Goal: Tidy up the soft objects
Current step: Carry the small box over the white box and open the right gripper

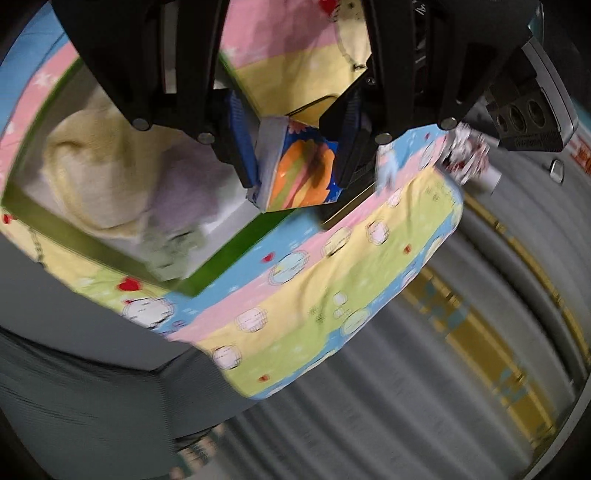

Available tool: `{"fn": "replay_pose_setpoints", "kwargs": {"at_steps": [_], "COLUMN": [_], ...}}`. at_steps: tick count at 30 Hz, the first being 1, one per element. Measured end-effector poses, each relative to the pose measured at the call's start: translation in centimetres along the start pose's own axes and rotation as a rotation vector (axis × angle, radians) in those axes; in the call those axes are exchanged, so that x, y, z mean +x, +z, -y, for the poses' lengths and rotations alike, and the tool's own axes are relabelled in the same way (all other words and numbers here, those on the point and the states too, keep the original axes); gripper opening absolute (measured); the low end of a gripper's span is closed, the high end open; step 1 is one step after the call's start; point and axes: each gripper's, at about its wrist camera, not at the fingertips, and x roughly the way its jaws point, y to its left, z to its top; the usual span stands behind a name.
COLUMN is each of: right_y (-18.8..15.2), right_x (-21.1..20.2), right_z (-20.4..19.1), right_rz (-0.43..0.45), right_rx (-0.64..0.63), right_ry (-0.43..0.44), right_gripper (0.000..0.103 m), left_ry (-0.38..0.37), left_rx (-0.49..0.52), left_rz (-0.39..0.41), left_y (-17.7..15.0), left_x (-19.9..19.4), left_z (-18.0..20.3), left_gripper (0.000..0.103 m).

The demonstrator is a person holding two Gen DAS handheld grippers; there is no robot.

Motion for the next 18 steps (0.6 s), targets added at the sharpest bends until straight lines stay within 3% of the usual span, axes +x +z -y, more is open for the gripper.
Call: {"fn": "replay_pose_setpoints", "kwargs": {"at_steps": [9, 15, 17, 18], "right_y": [0.9, 0.8, 0.8, 0.8], "right_x": [0.7, 1.4, 1.2, 1.1], "right_z": [3.7, 4.1, 3.8, 3.7], "right_rz": [0.024, 0.002, 0.009, 0.014], "right_rx": [0.056, 0.067, 0.05, 0.047], "right_ry": [-0.14, -0.187, -0.213, -0.216], "right_gripper": [0.044, 0.043, 0.048, 0.05], "left_ry": [-0.068, -0.063, -0.062, -0.059], "left_rx": [-0.04, -0.053, -0.049, -0.042], "left_rz": [-0.077, -0.09, -0.089, -0.089], "left_y": [-0.5, -1.3, -1.2, -1.2], "left_x": [4.7, 4.6, 4.3, 4.0], "left_z": [0.7, 0.6, 0.7, 0.8], "left_gripper": [0.051, 0.051, 0.051, 0.058]}}
